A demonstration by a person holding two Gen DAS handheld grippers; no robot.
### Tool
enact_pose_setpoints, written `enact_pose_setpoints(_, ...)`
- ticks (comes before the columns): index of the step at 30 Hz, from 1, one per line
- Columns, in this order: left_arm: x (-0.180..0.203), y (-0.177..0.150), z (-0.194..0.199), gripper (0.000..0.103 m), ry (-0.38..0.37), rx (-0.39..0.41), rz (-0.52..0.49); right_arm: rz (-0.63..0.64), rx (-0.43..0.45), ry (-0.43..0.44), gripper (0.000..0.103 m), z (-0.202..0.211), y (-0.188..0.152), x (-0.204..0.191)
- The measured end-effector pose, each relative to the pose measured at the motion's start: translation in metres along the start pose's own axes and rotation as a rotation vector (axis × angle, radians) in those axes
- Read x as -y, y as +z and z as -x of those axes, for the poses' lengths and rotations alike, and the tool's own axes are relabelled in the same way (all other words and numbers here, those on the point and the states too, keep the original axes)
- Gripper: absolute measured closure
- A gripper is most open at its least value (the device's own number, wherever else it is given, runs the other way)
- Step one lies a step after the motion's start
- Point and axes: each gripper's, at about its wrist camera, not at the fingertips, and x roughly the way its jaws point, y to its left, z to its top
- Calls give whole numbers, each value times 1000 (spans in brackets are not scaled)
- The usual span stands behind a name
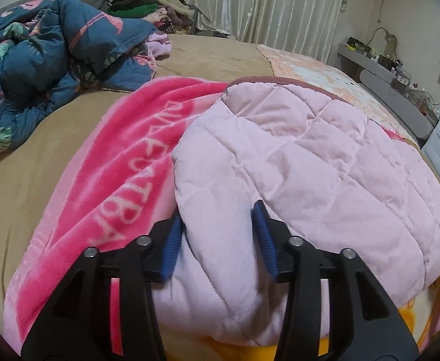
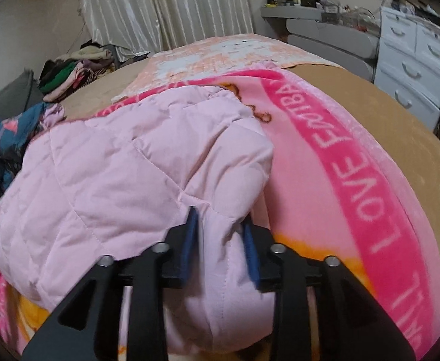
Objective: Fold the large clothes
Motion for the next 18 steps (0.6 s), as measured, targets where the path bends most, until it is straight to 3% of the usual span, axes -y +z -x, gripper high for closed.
enact_pose_setpoints(1, 0, -1, 4, 59, 0, 3, -4, -1, 0, 10, 45, 5, -2, 0)
enact_pose_setpoints(3, 1, -3, 12, 48, -4, 12, -12, -7, 11, 22, 19, 18, -7, 0)
enact_pose_setpoints(5, 3, -4, 20, 37, 2, 27, -21, -24, 45, 28, 9, 35, -14, -1)
enact_pose_setpoints(14, 11, -10, 60, 11, 12, 80, -51, -116, 141, 61, 4, 90, -45, 8)
enact_pose_setpoints(18, 12, -17, 74, 9, 20, 93, -57, -121, 169, 33, 4, 105, -61, 12)
